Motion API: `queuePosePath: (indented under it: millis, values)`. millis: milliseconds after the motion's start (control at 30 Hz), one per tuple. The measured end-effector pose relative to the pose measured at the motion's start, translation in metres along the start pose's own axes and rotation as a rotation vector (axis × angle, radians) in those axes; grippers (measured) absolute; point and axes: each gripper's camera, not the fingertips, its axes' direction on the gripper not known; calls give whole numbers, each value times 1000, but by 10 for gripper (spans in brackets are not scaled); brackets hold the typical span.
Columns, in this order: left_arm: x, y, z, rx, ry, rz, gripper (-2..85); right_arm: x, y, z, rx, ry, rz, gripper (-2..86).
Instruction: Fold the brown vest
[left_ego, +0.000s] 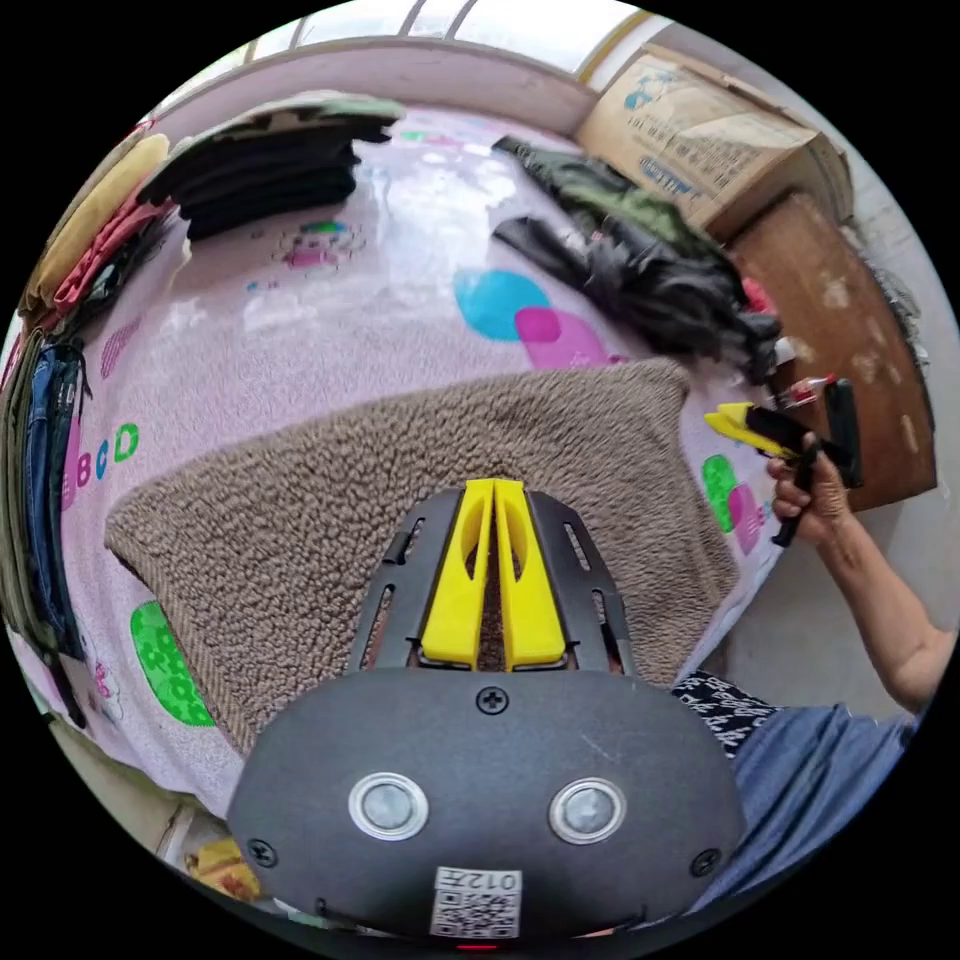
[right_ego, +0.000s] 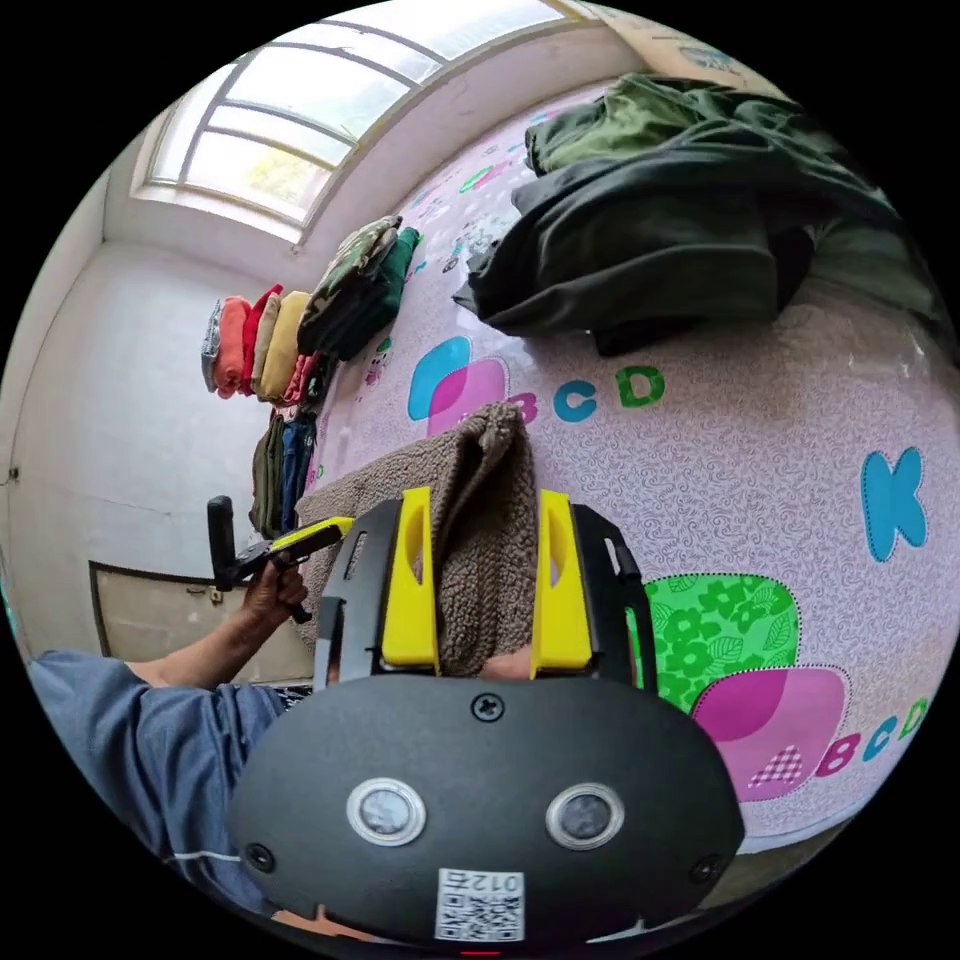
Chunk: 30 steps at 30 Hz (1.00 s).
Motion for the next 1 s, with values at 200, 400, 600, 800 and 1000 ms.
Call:
queuePosePath:
  millis: [200,400,600,800,1000]
  values:
    - [-5,8,22,-22,14,-66,4,67,-7,24,-74,-164,34,193]
    - [6,20,10,21,-92,-85,4,108,-22,38,-98,-338,45,178]
    - [-6,32,31,16,-74,-166,4,108,-45,65,-190,-389,-17,155]
    - [-13,40,15,60,-63,-242,4,92,-56,57,-204,-306,-93,50]
    - [-1,19,-5,131,-142,-192,4,72,-52,35,-151,-353,-100,22]
